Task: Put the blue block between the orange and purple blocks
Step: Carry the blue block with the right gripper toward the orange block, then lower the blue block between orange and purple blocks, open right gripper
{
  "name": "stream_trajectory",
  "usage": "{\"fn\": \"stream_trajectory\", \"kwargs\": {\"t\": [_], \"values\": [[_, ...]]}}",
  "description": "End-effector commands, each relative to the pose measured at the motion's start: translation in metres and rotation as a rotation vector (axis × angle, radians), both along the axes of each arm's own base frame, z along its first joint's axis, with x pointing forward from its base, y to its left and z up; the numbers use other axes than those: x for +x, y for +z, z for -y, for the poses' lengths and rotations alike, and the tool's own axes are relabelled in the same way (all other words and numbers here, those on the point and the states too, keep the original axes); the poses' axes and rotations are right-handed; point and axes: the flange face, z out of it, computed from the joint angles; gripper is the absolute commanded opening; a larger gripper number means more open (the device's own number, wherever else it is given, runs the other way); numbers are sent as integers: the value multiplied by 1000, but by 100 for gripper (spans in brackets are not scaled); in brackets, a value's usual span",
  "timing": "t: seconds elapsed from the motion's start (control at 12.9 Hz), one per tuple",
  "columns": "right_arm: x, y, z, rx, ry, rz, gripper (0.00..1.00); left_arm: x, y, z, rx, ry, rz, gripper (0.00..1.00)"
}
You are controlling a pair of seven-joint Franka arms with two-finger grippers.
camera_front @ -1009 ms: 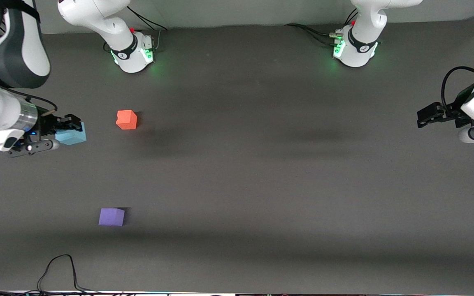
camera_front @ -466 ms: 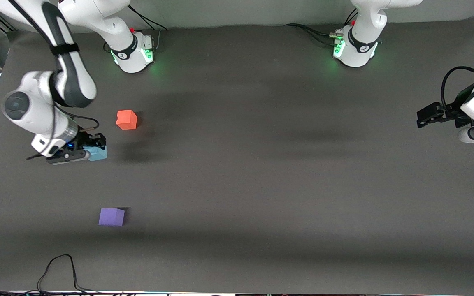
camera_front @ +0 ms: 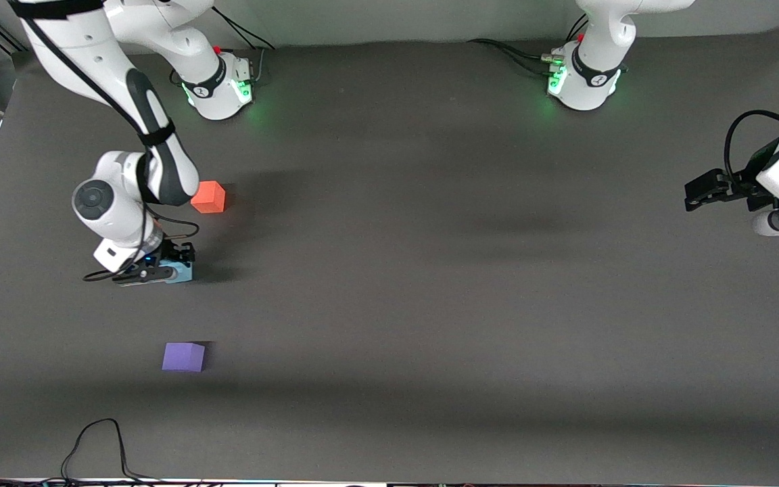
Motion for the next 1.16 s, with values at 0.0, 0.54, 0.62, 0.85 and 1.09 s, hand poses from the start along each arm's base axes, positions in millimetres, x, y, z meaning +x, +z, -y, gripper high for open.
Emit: {"fn": "stream_trajectory", "kwargs": {"t": [0.0,0.54,0.62,0.85,1.09], "values": [[2,-5,-30,41,-3,17,10,0,1,1,-3,-18,10,100],[2,-24,-50,51,-3,46,100,0,0,3,-3,-21,8,100],[2,-22,-49,52,-2,46,100,0,-1,4,-2,-22,7,100],[4,-6,-52,76,18,48,100,0,-2,4,-2,-22,5,100],[7,42,-51,156,64,-3,100,0,-2,4,-2,-22,5,100]]}}
